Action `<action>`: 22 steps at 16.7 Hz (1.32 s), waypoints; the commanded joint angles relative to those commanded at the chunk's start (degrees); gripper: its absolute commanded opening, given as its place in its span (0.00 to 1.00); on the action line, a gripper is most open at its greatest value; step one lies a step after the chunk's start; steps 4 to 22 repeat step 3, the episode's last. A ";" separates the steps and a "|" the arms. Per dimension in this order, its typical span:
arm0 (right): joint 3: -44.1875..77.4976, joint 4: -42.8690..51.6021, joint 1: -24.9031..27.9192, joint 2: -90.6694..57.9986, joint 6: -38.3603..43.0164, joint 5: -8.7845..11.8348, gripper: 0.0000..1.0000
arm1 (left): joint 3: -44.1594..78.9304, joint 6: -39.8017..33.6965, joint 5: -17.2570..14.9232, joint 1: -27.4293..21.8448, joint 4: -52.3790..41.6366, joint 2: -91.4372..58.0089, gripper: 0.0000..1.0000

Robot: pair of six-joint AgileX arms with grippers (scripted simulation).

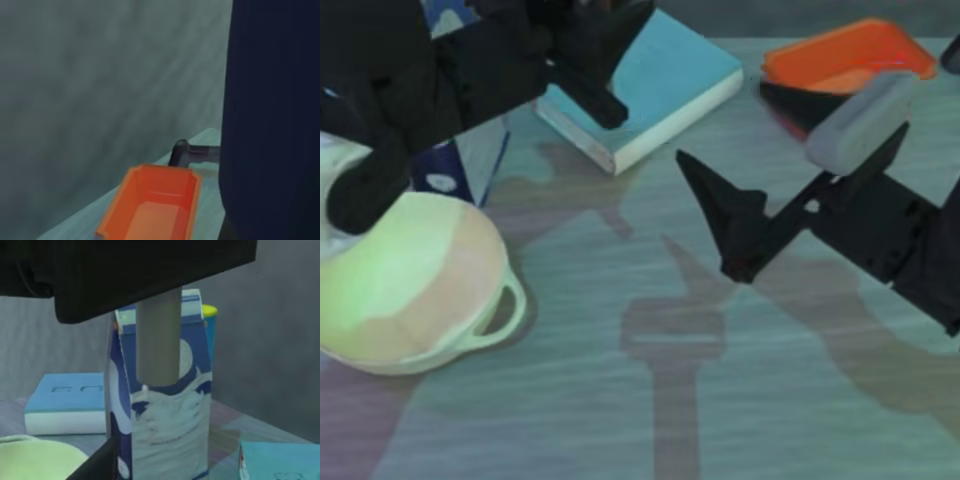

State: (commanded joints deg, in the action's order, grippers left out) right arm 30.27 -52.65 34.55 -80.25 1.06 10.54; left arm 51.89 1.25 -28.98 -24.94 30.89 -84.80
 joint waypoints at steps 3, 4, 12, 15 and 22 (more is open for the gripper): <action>-2.62 -0.06 -0.27 2.66 0.06 0.58 1.00 | -0.87 0.10 -1.59 1.82 -0.10 1.00 0.00; -2.62 -0.06 -0.27 2.66 0.06 0.58 1.00 | -0.87 0.10 -1.59 1.82 -0.10 1.00 0.00; -2.62 -0.06 -0.27 2.66 0.06 0.58 1.00 | -0.87 0.10 -1.59 1.82 -0.10 1.00 0.00; -2.62 -0.06 -0.27 2.66 0.06 0.58 1.00 | -0.87 0.10 -1.59 1.82 -0.10 1.00 0.00; -2.62 -0.06 -0.27 2.66 0.06 0.58 1.00 | -0.87 0.10 -1.59 1.82 -0.10 1.00 0.00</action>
